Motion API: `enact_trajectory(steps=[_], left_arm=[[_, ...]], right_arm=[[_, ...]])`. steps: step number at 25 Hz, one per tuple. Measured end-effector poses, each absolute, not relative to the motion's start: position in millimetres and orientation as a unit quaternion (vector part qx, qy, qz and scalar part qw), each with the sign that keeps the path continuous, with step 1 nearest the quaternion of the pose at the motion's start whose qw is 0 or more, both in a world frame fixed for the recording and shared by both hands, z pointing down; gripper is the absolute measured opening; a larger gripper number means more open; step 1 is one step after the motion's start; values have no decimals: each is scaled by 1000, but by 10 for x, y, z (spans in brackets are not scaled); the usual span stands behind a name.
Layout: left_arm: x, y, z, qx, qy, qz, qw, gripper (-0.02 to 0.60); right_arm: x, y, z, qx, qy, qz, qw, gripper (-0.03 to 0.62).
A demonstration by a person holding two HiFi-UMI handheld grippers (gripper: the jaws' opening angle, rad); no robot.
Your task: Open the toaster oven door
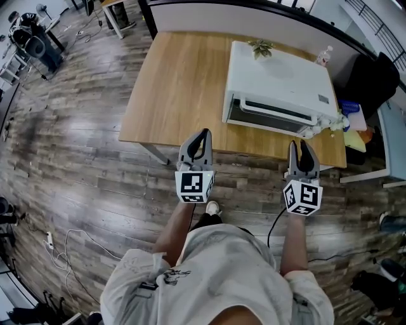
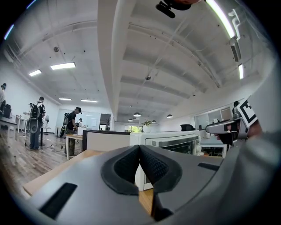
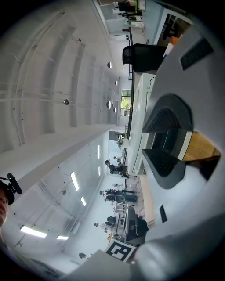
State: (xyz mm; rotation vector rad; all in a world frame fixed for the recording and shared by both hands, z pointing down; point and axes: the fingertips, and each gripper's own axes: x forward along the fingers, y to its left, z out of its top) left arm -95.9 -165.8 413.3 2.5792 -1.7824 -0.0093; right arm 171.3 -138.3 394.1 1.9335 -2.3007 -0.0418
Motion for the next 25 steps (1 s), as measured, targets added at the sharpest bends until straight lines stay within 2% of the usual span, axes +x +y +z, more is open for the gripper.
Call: enact_trajectory(steps=[25], left_arm=[[-784,-1906,4384,841,-538,45,-2,14]], right_arm=[[1780,-1741,4100,651,-752,-32,97,153]])
